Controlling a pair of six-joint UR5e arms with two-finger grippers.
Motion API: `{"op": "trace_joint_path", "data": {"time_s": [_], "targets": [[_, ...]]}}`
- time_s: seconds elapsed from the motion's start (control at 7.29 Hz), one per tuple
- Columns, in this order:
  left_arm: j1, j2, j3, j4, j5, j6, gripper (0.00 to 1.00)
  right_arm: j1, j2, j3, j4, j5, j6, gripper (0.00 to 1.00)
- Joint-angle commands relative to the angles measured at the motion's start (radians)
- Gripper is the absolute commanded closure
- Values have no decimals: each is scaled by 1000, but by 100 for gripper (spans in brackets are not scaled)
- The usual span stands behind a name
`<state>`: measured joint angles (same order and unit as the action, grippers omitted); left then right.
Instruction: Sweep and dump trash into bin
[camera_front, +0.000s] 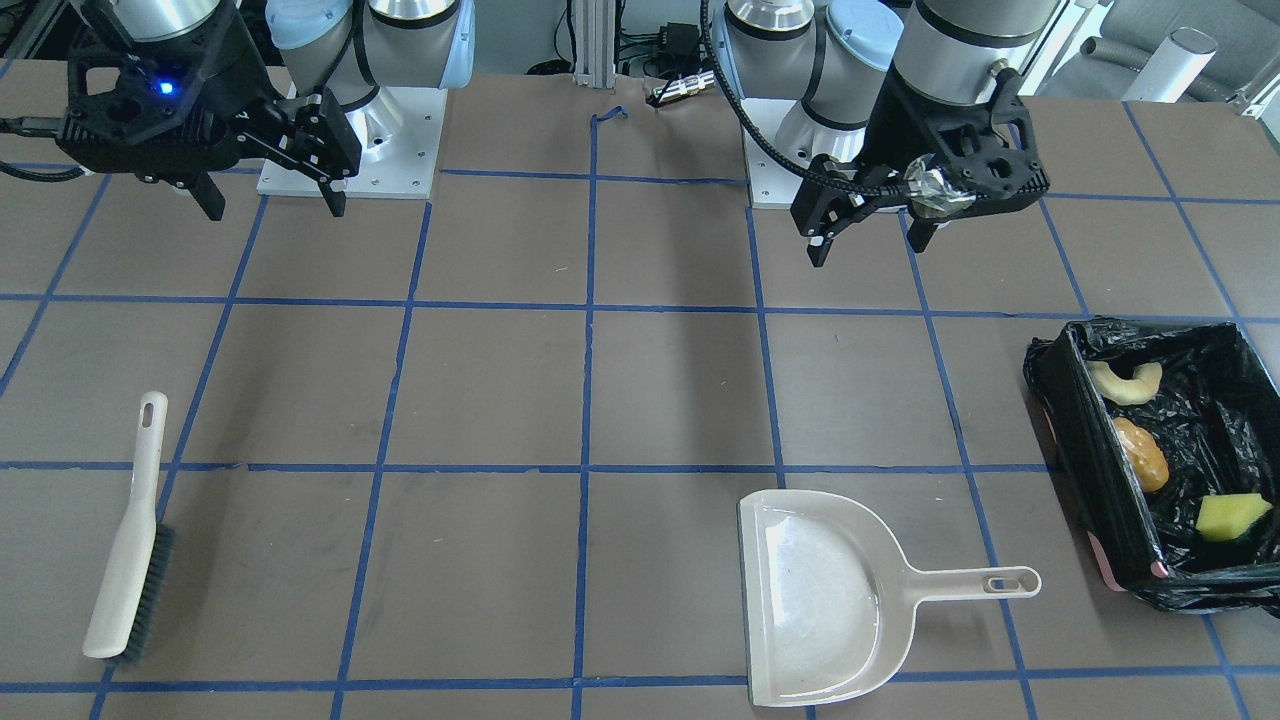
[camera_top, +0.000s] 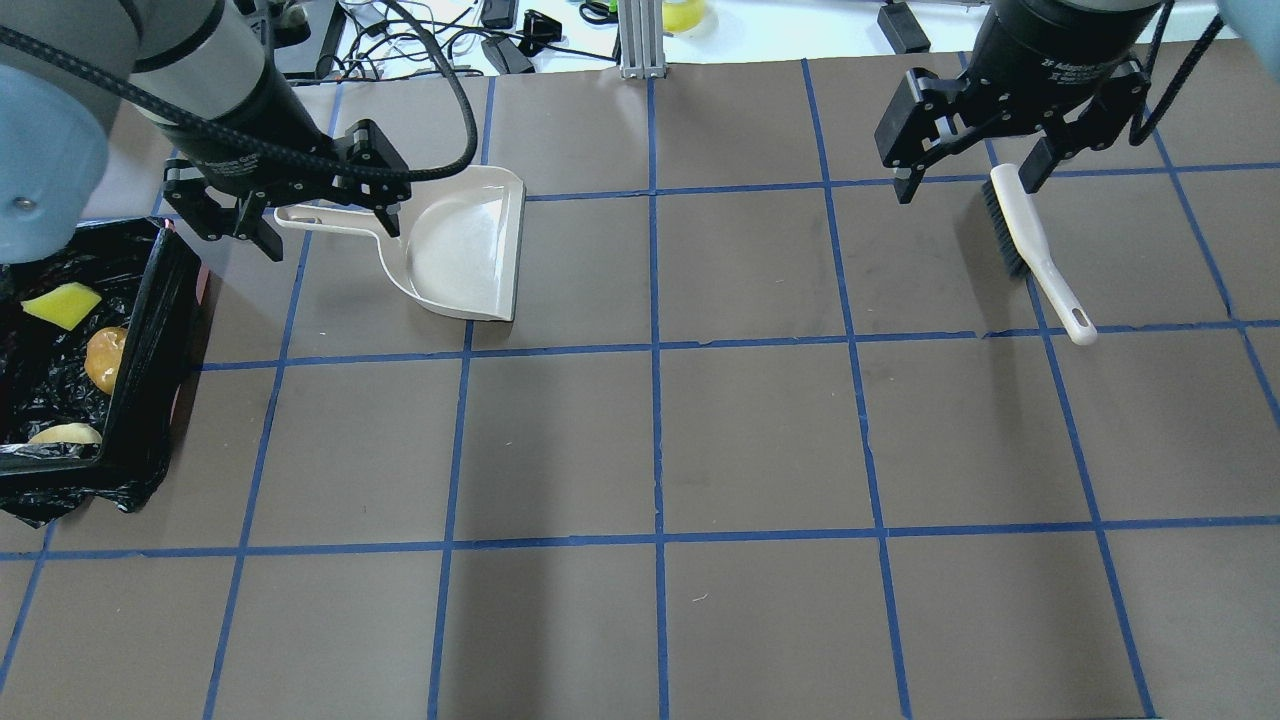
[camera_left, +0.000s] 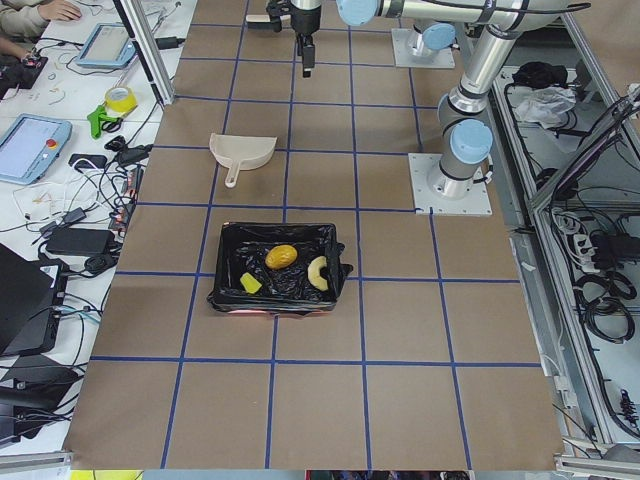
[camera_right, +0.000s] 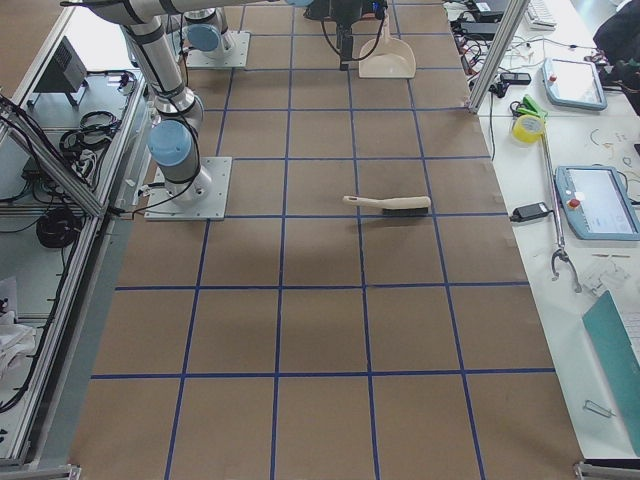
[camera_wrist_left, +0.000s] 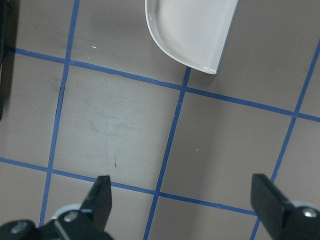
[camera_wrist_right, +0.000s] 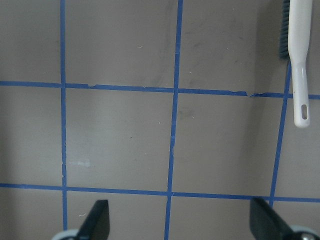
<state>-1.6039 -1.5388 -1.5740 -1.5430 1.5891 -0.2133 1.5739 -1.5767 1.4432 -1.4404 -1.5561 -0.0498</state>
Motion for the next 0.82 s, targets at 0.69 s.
{"op": "trace_joint_path", "data": {"time_s": [0.69], "targets": [[-21,6,0,1,-3,0,0,0,0,0,2,-7,-45,0]]}}
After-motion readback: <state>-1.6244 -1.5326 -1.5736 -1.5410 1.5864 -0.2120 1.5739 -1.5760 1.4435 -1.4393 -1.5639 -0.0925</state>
